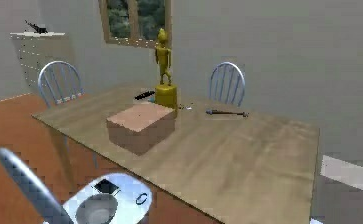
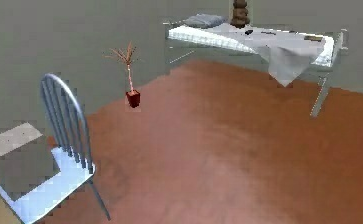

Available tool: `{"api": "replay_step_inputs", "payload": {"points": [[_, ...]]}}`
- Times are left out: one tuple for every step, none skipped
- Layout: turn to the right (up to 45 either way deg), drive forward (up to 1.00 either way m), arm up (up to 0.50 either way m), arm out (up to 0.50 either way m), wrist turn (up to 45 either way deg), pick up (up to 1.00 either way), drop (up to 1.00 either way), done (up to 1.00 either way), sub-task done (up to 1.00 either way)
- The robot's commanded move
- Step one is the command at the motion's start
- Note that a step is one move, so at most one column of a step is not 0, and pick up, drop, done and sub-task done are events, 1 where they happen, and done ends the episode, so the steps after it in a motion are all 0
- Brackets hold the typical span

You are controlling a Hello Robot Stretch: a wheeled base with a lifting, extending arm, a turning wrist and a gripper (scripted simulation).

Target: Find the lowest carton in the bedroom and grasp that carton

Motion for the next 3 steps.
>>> {"api": "replay_step_inputs", "payload": {"points": [[45.0, 0.00, 0.00, 0.00, 0.0, 0.00, 0.00, 0.00, 0.00], [12.0, 0.00, 0.00, 0.00, 0.0, 0.00, 0.00, 0.00, 0.00], [0.0, 0.30, 0.00, 0.00, 0.0, 0.00, 0.00, 0.00, 0.00]]}}
